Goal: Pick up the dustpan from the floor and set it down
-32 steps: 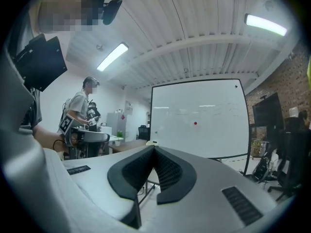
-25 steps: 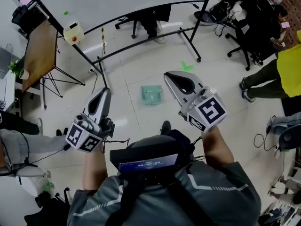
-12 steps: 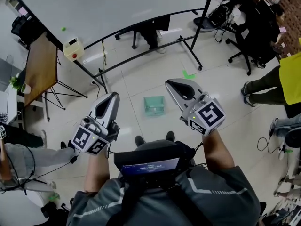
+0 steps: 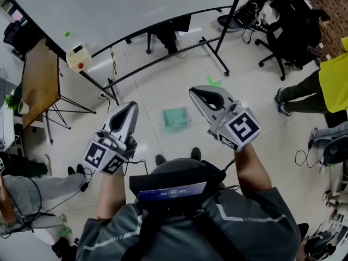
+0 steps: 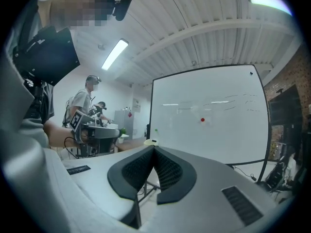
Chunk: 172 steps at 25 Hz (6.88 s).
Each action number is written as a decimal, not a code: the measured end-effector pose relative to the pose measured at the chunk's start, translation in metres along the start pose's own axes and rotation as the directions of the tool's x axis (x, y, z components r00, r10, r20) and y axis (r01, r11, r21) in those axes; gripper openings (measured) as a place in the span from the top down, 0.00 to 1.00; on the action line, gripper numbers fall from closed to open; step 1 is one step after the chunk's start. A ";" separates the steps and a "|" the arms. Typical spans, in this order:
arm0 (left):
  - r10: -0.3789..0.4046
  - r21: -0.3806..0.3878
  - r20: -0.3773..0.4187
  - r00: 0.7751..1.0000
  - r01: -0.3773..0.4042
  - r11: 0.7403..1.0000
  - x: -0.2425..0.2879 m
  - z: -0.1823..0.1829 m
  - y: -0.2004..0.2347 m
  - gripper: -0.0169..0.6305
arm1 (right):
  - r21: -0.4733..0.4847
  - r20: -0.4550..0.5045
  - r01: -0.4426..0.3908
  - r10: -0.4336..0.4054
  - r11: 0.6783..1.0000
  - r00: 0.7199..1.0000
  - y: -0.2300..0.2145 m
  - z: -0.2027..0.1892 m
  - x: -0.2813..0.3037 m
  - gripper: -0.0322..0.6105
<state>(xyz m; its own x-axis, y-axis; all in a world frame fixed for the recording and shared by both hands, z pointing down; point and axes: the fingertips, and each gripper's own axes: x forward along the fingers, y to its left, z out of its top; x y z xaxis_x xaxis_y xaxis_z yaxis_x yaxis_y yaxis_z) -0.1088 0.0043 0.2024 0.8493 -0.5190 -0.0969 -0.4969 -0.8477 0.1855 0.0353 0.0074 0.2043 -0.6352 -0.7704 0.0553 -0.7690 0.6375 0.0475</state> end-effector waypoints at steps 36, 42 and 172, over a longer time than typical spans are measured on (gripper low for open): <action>-0.010 -0.315 -0.387 0.922 -0.122 0.941 0.038 -0.507 0.144 0.94 | 0.122 -0.585 -0.407 0.397 0.905 0.707 -0.011 -0.574 0.098 0.49; -0.005 -0.323 -0.413 0.911 -0.141 0.936 0.035 -0.549 0.150 0.94 | 0.111 -0.605 -0.467 0.433 0.877 0.668 0.000 -0.619 0.098 0.51; 0.236 -0.267 -0.228 0.945 -0.294 0.918 0.192 -0.231 0.355 0.94 | -0.006 -0.375 -0.698 0.645 0.716 0.666 -0.208 -0.305 0.363 0.68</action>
<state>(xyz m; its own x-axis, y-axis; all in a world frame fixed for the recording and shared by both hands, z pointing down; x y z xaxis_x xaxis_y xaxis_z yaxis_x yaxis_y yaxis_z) -0.0810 -0.3708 0.4755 0.7257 -0.6654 0.1748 -0.6577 -0.5965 0.4600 -0.0130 -0.4010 0.5189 -0.8920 -0.0967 0.4415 -0.1071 0.9942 0.0015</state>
